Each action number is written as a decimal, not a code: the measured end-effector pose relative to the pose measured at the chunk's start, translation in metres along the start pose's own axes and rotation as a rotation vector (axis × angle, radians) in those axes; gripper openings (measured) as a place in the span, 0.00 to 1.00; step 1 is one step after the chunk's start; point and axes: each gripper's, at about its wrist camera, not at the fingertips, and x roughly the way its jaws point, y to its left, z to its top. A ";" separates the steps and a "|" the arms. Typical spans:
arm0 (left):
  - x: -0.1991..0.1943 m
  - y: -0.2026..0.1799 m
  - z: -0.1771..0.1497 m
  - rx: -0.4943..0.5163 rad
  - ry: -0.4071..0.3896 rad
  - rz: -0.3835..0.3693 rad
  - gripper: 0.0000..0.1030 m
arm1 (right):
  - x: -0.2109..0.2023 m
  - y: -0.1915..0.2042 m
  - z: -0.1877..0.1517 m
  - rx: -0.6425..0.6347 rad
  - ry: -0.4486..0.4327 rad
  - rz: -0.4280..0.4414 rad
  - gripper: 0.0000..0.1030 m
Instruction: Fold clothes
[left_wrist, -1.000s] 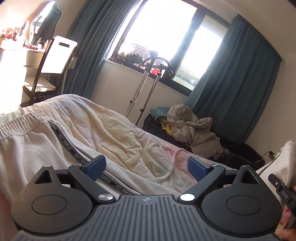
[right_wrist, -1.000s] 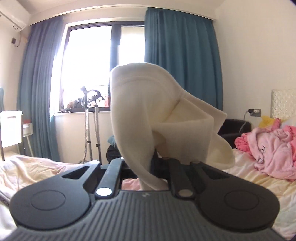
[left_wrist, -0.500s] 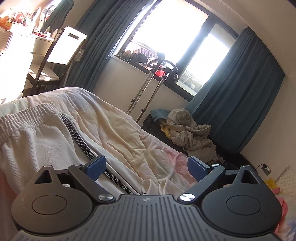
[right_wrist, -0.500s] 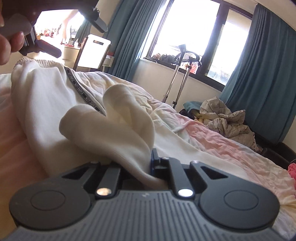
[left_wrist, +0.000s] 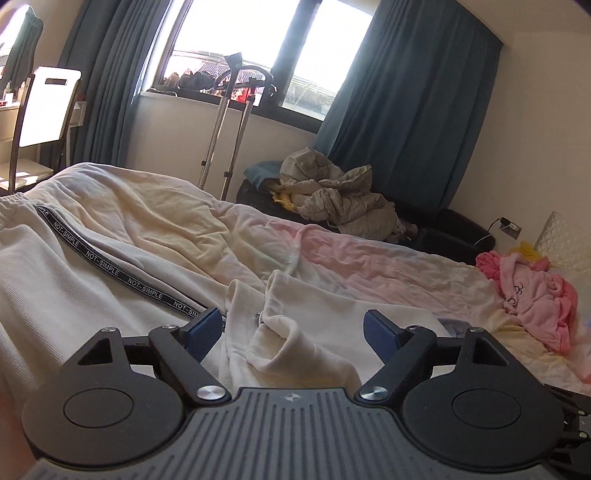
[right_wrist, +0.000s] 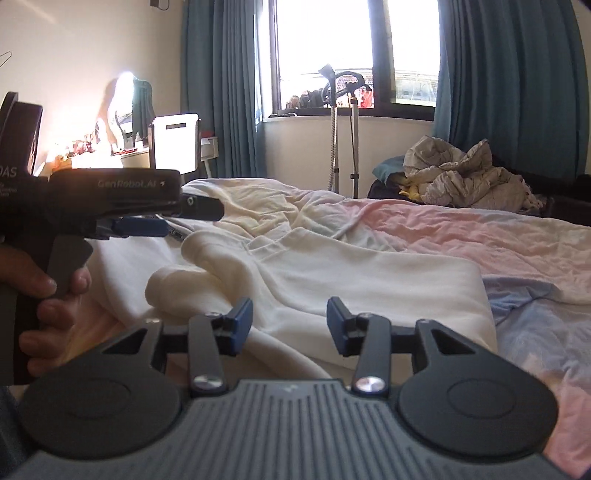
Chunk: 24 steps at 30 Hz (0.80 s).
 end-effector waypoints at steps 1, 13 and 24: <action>0.003 -0.003 -0.003 0.022 0.011 0.016 0.78 | -0.002 -0.009 0.000 0.027 -0.015 -0.036 0.44; 0.028 0.004 -0.027 0.045 0.160 0.174 0.78 | 0.040 -0.087 -0.031 0.280 0.079 -0.246 0.45; 0.023 -0.003 -0.026 0.064 0.125 0.186 0.78 | 0.040 -0.094 -0.037 0.336 0.086 -0.227 0.46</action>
